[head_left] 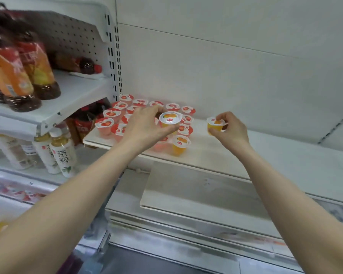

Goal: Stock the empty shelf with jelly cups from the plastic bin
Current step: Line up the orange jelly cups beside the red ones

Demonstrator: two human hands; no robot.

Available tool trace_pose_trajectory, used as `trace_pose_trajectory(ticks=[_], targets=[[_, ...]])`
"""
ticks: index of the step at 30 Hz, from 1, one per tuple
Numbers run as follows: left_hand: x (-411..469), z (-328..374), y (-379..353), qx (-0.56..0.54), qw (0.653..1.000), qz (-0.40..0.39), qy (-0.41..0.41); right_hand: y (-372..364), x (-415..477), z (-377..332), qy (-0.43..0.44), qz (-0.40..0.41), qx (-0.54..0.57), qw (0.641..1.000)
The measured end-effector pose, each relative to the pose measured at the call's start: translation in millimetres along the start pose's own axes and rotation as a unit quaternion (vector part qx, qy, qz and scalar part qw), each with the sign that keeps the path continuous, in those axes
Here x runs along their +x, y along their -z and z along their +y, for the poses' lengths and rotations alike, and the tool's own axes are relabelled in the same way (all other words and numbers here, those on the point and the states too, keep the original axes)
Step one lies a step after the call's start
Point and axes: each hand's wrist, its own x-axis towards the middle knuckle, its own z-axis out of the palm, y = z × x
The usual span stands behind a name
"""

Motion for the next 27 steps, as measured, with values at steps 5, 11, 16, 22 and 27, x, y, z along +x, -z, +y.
trace_pose_trajectory(ticks=[5, 11, 16, 22, 27], targets=[[24, 5, -20, 0.039, 0.999, 0.0, 0.031, -24, 41, 27, 0.011, -0.04, -0.026, 0.999], [47, 8, -37, 0.054, 0.997, -0.002, 0.057, -45, 81, 46, 0.02, -0.074, -0.033, 0.997], [62, 13, -48, 0.049, 0.997, 0.003, 0.061, -58, 103, 54, 0.024, -0.076, -0.016, 0.997], [76, 15, -64, 0.051, 0.996, -0.008, 0.068, -65, 112, 61, 0.047, -0.077, -0.001, 0.996], [85, 25, -79, 0.087, 0.995, -0.034, 0.024, -53, 113, 70, 0.117, -0.119, -0.087, 0.982]])
